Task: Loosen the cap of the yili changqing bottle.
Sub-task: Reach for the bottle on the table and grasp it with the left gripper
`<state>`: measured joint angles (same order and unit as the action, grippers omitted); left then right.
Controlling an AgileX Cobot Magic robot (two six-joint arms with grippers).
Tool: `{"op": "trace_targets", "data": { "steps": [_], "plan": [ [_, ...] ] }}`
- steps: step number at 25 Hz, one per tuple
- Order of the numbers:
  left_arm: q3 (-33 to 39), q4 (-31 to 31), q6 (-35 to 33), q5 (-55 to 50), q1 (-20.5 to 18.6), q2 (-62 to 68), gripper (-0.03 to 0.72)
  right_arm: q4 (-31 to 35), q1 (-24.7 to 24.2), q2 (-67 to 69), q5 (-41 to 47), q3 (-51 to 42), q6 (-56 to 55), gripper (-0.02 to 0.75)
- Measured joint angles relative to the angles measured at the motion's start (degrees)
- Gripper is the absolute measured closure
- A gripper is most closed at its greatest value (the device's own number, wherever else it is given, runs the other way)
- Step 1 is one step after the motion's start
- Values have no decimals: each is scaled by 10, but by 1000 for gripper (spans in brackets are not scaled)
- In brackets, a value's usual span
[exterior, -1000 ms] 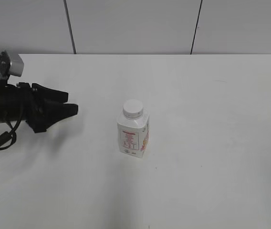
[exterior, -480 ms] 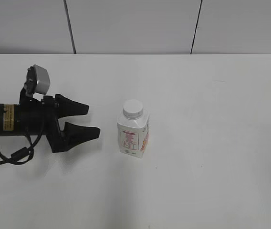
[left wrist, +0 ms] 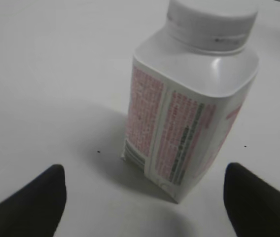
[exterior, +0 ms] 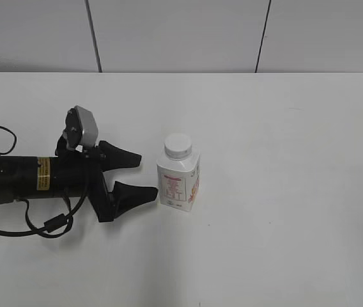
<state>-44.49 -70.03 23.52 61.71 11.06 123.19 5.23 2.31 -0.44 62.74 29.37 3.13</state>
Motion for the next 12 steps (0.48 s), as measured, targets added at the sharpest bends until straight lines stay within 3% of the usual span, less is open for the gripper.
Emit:
{"op": "trace_targets", "data": {
  "steps": [12],
  "plan": [
    [-84,1,-5,4,54,58,96,0,0,0,0,0,-6,207]
  ]
}}
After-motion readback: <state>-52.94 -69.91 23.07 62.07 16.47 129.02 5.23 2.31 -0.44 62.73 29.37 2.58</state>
